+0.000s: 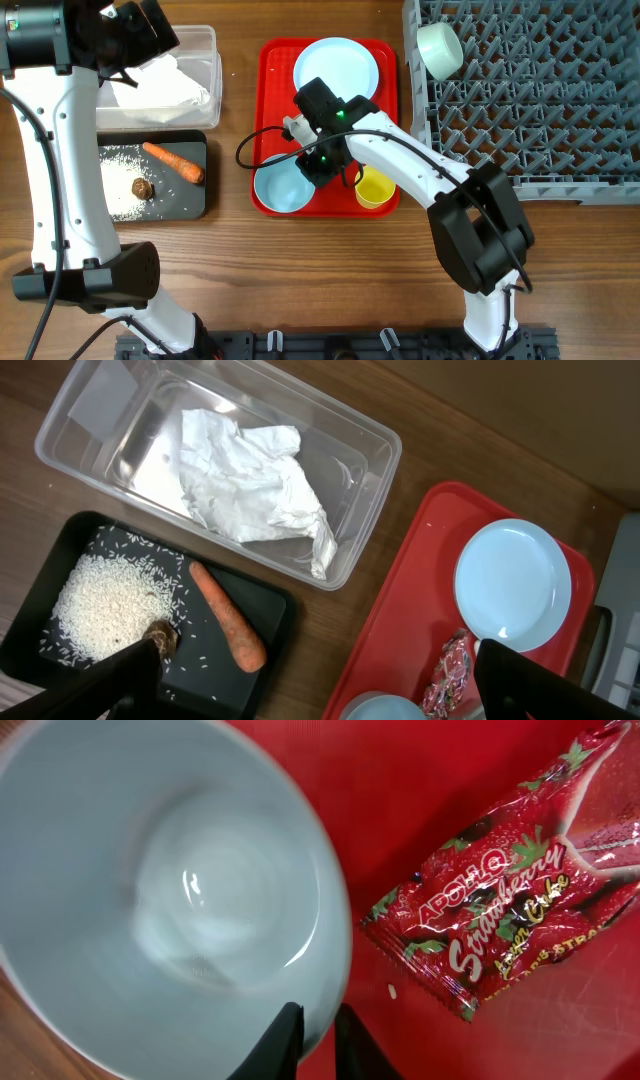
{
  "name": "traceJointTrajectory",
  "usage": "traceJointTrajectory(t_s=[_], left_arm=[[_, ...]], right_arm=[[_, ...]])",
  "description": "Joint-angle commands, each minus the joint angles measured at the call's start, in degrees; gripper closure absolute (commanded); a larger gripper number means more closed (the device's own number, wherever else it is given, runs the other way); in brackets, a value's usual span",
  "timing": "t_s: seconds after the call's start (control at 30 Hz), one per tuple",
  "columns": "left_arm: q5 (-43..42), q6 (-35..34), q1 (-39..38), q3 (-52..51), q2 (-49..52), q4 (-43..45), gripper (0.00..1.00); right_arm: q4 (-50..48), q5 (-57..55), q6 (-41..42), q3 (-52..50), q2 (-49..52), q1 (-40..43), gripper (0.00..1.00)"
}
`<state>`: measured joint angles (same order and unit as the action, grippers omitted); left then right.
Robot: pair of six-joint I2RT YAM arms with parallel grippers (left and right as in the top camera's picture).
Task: Sort waste into correct bins and load items into the dishwasher rack
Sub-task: 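Move the right gripper to the blue bowl and grasp its rim, then lift the blue bowl and carry it to the dish rack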
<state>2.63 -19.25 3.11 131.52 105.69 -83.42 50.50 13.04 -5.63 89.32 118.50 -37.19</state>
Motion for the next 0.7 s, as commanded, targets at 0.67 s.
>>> traceJointTrajectory(t_s=[0.67], left_arm=[[-0.26, -0.57, 0.17, -0.26, 0.28, 0.00, 0.00]], right_arm=[[1.40, -3.26, 0.37, 10.91, -5.60, 2.12, 0.96]])
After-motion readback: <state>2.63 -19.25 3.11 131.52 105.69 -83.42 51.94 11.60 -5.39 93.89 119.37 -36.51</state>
